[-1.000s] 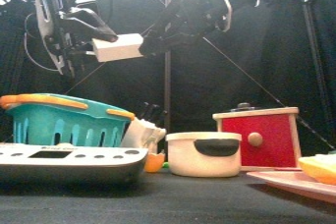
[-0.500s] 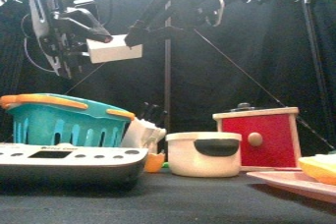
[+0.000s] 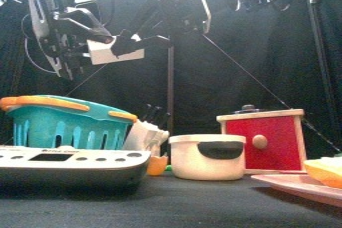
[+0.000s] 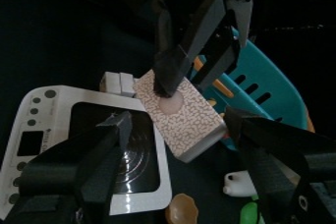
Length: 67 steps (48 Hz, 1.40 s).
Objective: Hand over rice
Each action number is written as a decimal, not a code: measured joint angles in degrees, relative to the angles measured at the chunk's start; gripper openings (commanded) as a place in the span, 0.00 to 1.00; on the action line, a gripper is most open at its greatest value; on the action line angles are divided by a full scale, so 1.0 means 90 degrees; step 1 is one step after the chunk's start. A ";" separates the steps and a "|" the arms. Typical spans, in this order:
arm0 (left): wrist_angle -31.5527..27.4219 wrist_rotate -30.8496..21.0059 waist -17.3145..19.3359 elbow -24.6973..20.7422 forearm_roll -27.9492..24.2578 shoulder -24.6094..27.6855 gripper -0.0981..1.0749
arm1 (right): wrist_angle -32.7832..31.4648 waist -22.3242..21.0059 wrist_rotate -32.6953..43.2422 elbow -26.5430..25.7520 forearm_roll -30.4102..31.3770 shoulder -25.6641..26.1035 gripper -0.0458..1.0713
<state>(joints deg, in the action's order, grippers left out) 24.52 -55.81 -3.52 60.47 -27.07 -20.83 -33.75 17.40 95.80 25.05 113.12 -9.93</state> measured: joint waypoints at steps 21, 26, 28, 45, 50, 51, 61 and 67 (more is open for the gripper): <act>0.0000 -0.0010 0.0010 0.0039 0.0010 0.0000 0.65 | 0.0020 -0.0039 0.0010 -0.0010 0.0020 -0.0020 0.91; 0.0000 -0.0010 0.0010 0.0039 0.0000 0.0000 0.65 | 0.0029 -0.0039 0.0000 -0.0010 0.0029 -0.0020 0.83; 0.0000 -0.0020 0.0000 0.0039 0.0010 0.0000 0.65 | 0.0029 -0.0039 0.0000 -0.0010 0.0029 -0.0020 0.79; 0.0000 -0.0020 0.0078 0.0049 0.0010 0.0000 0.69 | 0.0049 -0.0029 -0.0010 0.0000 0.0020 -0.0039 0.56; 0.0010 0.0020 0.0137 0.0068 0.0010 0.0000 0.74 | 0.0049 -0.0020 0.0000 0.0000 0.0020 -0.0039 0.56; 0.0010 0.0029 0.0146 0.0068 0.0000 0.0000 0.77 | 0.0049 -0.0029 -0.0010 0.0000 0.0020 -0.0039 0.56; 0.0020 0.0098 0.0283 0.0078 -0.0010 -0.0020 0.89 | 0.0049 -0.0020 -0.0010 0.0000 -0.0088 -0.0039 0.56; 0.0020 0.0156 0.0332 0.0078 -0.0010 -0.0020 0.91 | 0.0049 -0.0020 0.0000 -0.0010 -0.0166 -0.0039 0.56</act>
<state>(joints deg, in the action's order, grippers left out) 24.70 -54.40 -0.53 61.17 -27.16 -21.01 -33.31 17.23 95.80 24.96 111.62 -10.28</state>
